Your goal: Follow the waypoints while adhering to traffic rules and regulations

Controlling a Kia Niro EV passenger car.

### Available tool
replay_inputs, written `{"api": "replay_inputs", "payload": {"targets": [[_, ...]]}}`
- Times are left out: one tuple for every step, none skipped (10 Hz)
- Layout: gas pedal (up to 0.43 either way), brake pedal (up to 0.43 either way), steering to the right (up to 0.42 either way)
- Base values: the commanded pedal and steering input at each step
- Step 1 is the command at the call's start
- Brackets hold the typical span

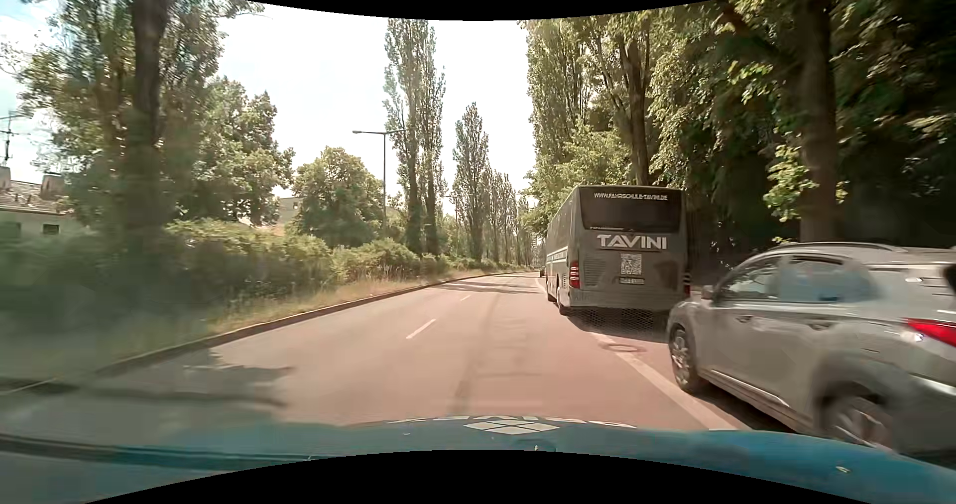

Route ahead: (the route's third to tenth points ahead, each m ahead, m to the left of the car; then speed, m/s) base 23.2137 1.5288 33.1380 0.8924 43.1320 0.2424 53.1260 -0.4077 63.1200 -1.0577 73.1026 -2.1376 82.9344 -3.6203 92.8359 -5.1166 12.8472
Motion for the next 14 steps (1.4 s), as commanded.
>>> {"api": "replay_inputs", "payload": {"targets": [[0.177, 0.000, 0.008], [0.177, 0.000, 0.008], [0.197, 0.000, 0.008], [0.197, 0.000, 0.009], [0.197, 0.000, 0.011], [0.209, 0.000, 0.012], [0.209, 0.000, 0.011], [0.209, 0.000, 0.011], [0.209, 0.000, 0.011], [0.209, 0.000, 0.010], [0.197, 0.000, 0.010], [0.197, 0.000, 0.010], [0.197, 0.000, 0.010], [0.197, 0.000, 0.009]]}}
